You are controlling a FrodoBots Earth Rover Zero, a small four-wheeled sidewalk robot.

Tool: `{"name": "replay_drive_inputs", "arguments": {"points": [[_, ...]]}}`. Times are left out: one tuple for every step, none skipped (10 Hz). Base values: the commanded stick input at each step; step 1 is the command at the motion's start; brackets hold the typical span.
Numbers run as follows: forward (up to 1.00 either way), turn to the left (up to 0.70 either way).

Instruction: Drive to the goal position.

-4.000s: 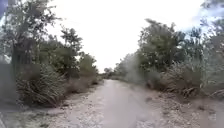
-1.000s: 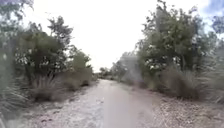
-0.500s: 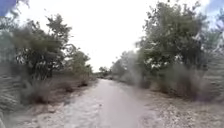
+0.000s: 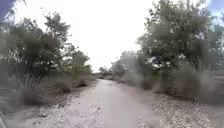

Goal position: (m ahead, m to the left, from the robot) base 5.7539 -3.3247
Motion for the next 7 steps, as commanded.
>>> {"name": "replay_drive_inputs", "arguments": {"points": [[0.45,0.00],[0.45,0.00],[0.45,0.00],[0.45,0.00],[0.45,0.00],[0.45,0.00],[0.45,0.00]]}}
